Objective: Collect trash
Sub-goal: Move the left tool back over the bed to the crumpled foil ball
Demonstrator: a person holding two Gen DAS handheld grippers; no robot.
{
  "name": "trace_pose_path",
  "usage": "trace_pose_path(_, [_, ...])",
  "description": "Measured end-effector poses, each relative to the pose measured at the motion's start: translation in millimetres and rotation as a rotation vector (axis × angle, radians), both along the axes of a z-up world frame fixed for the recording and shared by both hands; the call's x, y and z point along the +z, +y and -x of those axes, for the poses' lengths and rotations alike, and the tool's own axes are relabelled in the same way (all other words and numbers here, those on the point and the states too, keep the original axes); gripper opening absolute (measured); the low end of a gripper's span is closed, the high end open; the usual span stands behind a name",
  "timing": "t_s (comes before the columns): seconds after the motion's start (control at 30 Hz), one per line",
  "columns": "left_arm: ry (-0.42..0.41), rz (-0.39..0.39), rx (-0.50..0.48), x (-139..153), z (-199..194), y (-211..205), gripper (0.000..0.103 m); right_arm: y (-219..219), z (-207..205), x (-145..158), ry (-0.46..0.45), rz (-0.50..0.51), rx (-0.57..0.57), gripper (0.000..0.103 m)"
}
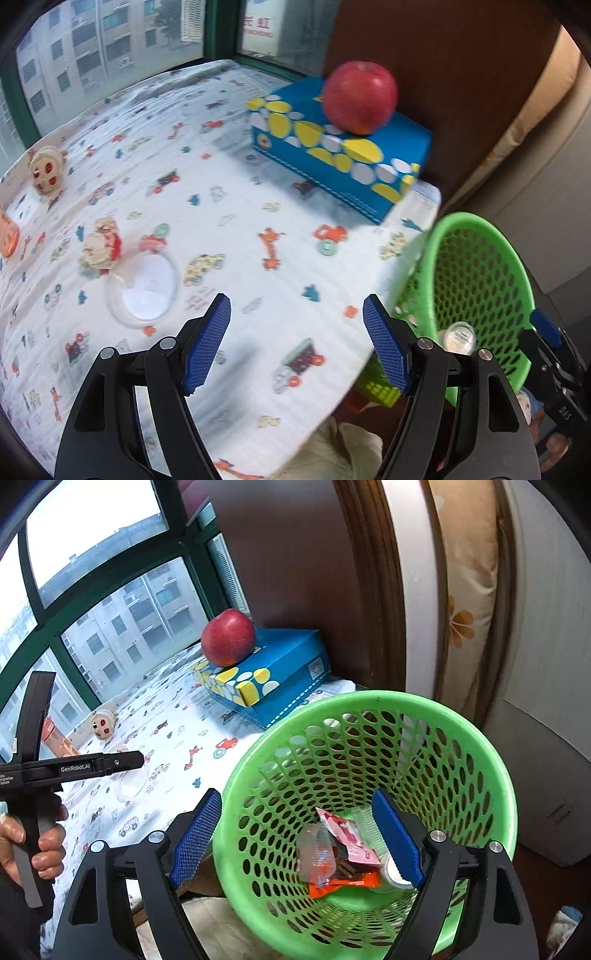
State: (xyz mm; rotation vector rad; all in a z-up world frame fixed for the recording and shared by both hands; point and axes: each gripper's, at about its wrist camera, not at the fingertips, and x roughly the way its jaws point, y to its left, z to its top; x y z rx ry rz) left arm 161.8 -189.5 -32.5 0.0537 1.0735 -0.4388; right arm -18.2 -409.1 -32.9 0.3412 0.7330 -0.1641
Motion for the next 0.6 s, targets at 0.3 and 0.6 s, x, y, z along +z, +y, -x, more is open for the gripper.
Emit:
trace_pose_path(0.3, [-0.008, -0.065, 0.250, -14.6, -64.5, 96.1, 0.073, 47.8, -40.4, 3.9, 0.003, 0.007, 0.115, 0.080])
trace_pose_path(0.6, [0.042, -0.098, 0.334, -48.3, -117.3, 142.5, 0.073, 96.0, -80.4, 2.9, 0.018, 0.007, 0.223, 0.080])
